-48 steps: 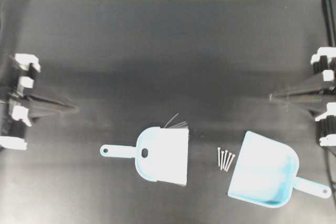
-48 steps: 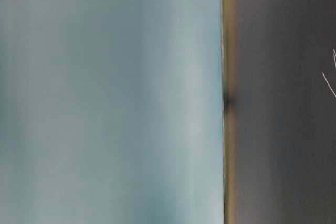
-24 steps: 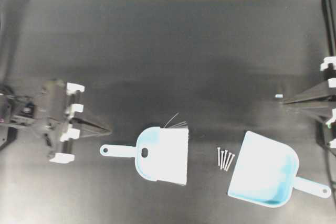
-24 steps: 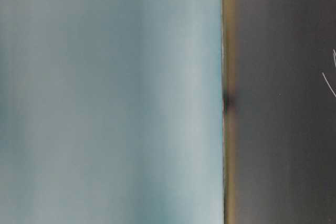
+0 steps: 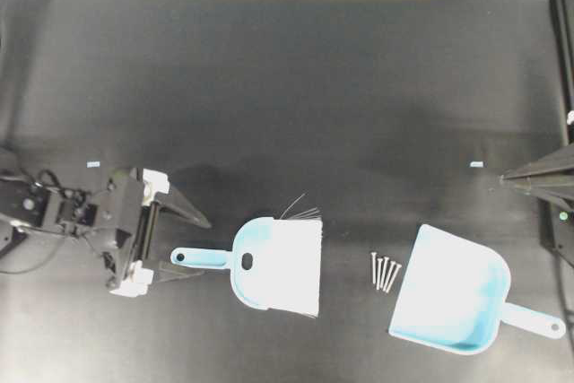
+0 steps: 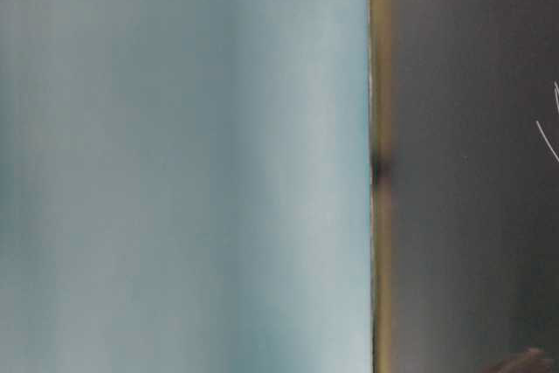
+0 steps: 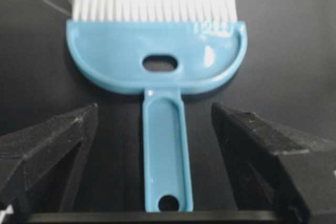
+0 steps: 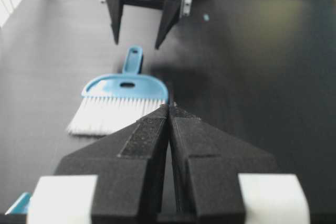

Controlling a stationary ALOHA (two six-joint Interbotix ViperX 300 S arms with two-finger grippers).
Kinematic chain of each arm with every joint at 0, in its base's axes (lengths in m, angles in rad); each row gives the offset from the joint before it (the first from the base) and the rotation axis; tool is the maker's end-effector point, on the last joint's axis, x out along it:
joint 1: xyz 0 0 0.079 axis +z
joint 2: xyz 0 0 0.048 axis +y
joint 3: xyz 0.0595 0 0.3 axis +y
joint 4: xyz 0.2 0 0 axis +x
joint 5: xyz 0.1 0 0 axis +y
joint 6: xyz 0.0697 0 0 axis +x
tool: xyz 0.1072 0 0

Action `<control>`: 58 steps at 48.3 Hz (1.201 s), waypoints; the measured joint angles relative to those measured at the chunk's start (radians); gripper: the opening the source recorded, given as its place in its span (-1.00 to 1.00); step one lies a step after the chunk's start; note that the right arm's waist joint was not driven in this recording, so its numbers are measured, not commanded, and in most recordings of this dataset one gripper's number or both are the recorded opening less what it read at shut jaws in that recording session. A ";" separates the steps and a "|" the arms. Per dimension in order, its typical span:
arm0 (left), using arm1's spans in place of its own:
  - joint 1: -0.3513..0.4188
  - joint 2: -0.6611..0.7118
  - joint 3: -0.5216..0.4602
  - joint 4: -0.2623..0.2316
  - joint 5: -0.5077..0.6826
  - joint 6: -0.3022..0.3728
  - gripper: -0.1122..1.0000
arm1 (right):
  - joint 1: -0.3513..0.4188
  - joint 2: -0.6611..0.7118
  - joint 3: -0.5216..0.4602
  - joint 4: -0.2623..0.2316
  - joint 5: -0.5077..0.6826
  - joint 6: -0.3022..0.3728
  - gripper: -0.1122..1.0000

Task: Hold the dustpan with a person, while the left arm uses a hand brush to gather the screws into the dustpan.
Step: 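Move the left gripper toward the blue hand brush handle, then close the left gripper on the brush handle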

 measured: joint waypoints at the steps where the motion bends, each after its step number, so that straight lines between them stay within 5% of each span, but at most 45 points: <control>1: -0.002 0.012 -0.002 0.000 -0.011 -0.003 0.74 | -0.002 -0.002 0.002 0.000 0.000 0.000 -0.80; 18: -0.002 0.152 -0.046 0.002 -0.087 -0.080 0.75 | -0.002 -0.002 0.006 0.002 0.008 0.002 -0.80; 45: -0.025 0.179 -0.121 0.000 0.077 -0.078 0.68 | -0.002 -0.002 0.009 0.002 0.011 0.002 -0.80; 51: -0.023 0.175 -0.127 0.000 0.120 -0.078 0.54 | -0.002 -0.002 0.011 0.002 0.011 0.002 -0.80; 58: -0.015 0.167 -0.132 -0.003 0.169 -0.074 0.07 | -0.002 -0.003 0.011 0.002 0.012 0.000 -0.80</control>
